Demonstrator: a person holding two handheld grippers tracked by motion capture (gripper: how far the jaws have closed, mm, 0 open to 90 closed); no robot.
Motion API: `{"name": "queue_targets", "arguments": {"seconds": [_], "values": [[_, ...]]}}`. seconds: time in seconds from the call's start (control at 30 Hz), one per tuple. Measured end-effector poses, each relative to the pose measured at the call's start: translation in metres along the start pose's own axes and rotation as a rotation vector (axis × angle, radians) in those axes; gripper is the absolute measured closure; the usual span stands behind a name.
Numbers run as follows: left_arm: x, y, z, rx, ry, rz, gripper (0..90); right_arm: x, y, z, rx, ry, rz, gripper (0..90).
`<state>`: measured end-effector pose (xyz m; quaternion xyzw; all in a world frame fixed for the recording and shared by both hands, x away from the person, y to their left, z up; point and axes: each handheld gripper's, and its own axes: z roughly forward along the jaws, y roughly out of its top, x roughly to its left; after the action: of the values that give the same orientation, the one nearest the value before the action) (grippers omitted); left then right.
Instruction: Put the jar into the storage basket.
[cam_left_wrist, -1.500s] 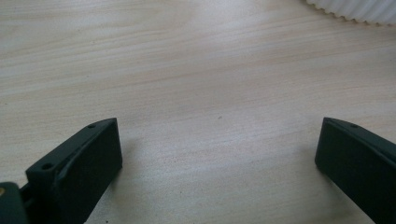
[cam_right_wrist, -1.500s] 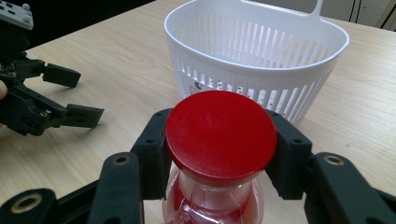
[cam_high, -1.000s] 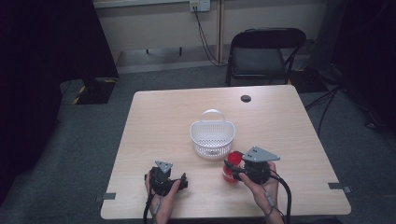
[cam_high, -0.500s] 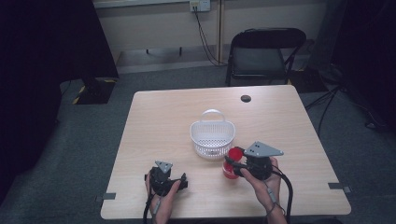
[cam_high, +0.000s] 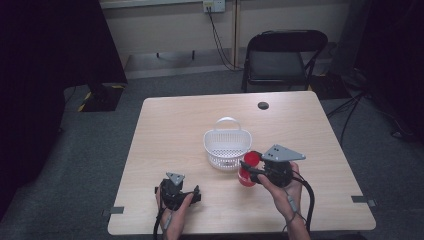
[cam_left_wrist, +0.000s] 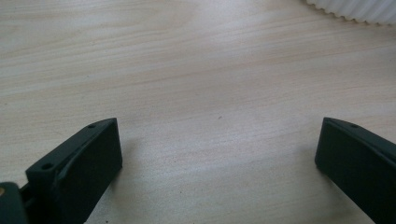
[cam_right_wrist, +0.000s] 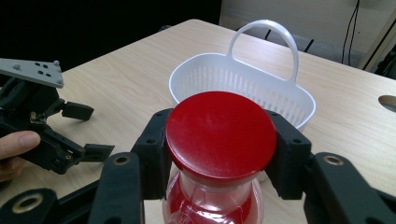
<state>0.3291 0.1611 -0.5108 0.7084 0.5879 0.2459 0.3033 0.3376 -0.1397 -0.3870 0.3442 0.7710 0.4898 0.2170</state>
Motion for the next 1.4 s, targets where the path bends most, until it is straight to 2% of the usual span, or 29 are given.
{"name": "queue_targets", "arguments": {"seconds": [0.23,0.63,1.13,1.4], "values": [[0.0,0.0,0.0,0.0,0.0,0.0,0.3,-0.002,0.013,-0.001,0.003,0.004,0.005,48.3],[0.0,0.0,0.0,0.0,0.0,0.0,0.3,0.004,0.051,-0.003,0.001,0.006,-0.047,48.3],[0.0,0.0,0.0,0.001,-0.001,0.0,0.3,0.001,0.082,0.02,0.001,0.013,-0.074,48.3],[0.0,0.0,0.0,0.001,0.0,-0.001,0.3,-0.01,0.084,0.039,0.019,-0.005,-0.069,48.3]]}}
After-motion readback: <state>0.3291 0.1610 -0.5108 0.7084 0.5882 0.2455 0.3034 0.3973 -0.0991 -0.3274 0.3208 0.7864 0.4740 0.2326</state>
